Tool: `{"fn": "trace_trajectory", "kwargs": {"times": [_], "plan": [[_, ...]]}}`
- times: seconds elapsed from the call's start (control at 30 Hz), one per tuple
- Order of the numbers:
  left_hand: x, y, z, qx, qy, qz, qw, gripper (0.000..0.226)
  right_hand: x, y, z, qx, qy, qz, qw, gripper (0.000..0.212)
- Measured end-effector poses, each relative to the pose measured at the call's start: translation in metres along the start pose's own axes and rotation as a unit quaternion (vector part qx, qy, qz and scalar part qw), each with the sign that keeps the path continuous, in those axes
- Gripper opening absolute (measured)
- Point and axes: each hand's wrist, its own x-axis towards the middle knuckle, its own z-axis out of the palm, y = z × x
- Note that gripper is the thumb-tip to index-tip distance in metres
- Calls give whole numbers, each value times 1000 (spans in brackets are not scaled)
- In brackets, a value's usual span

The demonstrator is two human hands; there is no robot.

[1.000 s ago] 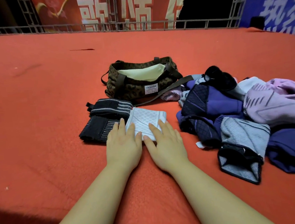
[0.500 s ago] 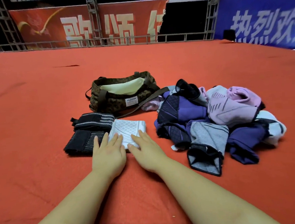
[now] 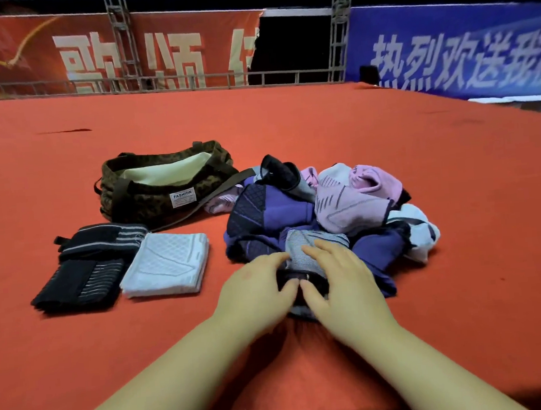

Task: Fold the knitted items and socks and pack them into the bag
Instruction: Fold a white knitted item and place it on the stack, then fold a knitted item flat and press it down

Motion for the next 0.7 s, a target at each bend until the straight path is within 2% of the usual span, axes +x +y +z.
{"fn": "trace_trajectory", "kwargs": {"times": [0.07, 0.13, 0.17, 0.2, 0.27, 0.3, 0.37, 0.43, 0.53, 0.63, 0.7], "plan": [[-1, 5, 16, 1, 0, -19, 1000, 54, -7, 15, 1, -26, 8, 15, 1000, 75], [-4, -2, 26, -13, -17, -41, 999, 59, -12, 28, 9, -16, 16, 28, 999, 70], [-5, -8, 33, -33, 0, -33, 999, 60, -12, 31, 10, -8, 26, 29, 999, 67], [-10, -5, 31, -42, -14, -35, 998, 58, -10, 33, 11, 2, 31, 29, 999, 65], [-15, -5, 35, -70, 28, -44, 996, 46, -6, 32, 13, 17, 43, 18, 999, 59], [-15, -8, 35, -98, 60, -46, 992, 40, -3, 30, 14, 17, 53, 6, 998, 56], [-14, -11, 26, -185, 76, -49, 978, 33, 2, 22, 13, 23, 81, -25, 996, 48], [-12, -16, 11, -322, 65, -49, 943, 29, 8, 13, 11, 51, 101, -55, 992, 42], [-15, -28, -13, -499, 40, -114, 858, 34, 10, -7, 13, 64, 76, -82, 992, 35], [-25, -47, -18, -536, 4, -148, 831, 34, 10, -28, 28, 64, 34, -73, 995, 36], [-32, -56, -12, -558, 13, -168, 812, 30, 8, -36, 46, 86, -10, -41, 995, 33]]}}
